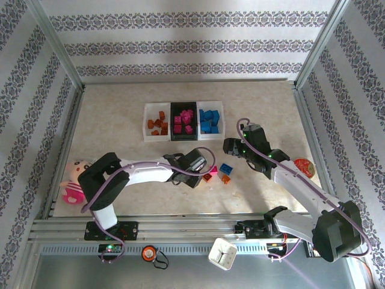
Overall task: Sort the legos into containers by color
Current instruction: Pick up the lego from the middle-left of the table, then place the lego in the container.
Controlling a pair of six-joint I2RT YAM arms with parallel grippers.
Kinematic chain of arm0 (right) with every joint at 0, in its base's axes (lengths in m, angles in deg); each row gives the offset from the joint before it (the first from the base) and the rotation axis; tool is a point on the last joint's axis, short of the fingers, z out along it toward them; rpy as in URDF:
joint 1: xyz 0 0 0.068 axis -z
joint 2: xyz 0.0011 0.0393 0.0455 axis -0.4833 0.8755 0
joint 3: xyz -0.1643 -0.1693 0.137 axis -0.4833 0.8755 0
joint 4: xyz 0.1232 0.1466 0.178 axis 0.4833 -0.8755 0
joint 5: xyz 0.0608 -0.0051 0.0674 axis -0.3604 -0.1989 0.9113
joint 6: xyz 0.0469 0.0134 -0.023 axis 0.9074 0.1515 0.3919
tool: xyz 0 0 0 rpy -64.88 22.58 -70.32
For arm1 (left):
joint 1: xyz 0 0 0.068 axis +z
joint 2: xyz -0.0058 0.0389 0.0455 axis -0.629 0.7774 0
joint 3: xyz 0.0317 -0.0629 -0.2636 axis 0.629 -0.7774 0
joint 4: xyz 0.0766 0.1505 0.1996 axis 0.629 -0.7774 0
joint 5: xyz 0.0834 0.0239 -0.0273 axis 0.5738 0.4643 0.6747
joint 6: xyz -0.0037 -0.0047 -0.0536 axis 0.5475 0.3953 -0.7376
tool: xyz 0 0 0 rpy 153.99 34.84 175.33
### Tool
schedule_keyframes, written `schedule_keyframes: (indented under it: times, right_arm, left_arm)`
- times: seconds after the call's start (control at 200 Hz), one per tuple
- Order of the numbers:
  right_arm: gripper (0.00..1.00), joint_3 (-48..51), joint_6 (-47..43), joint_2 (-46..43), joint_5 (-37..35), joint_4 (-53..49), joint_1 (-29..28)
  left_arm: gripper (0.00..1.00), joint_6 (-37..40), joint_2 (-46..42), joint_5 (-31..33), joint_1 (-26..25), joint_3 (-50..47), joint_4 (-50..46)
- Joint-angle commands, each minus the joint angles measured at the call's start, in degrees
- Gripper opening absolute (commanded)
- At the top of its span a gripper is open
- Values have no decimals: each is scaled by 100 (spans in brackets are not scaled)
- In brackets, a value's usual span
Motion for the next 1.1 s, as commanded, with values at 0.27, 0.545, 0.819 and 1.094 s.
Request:
schedule_keyframes:
  times: [0.27,0.545,0.819,1.094]
  right_arm:
    - [70,74,108,-128,148,98,50]
    - [70,91,115,-162,178,8,50]
    - [71,214,-66,-318,713,-136,26]
    - [72,163,-329,82,816,-798,-498]
  left_arm:
    - [30,-43,-1767,632,1897,-294,37]
    - [29,132,-437,759,3319,1100,155]
    - [33,281,1035,791,3764,2729,-470]
    - [56,174,941,379,3812,3095,-628]
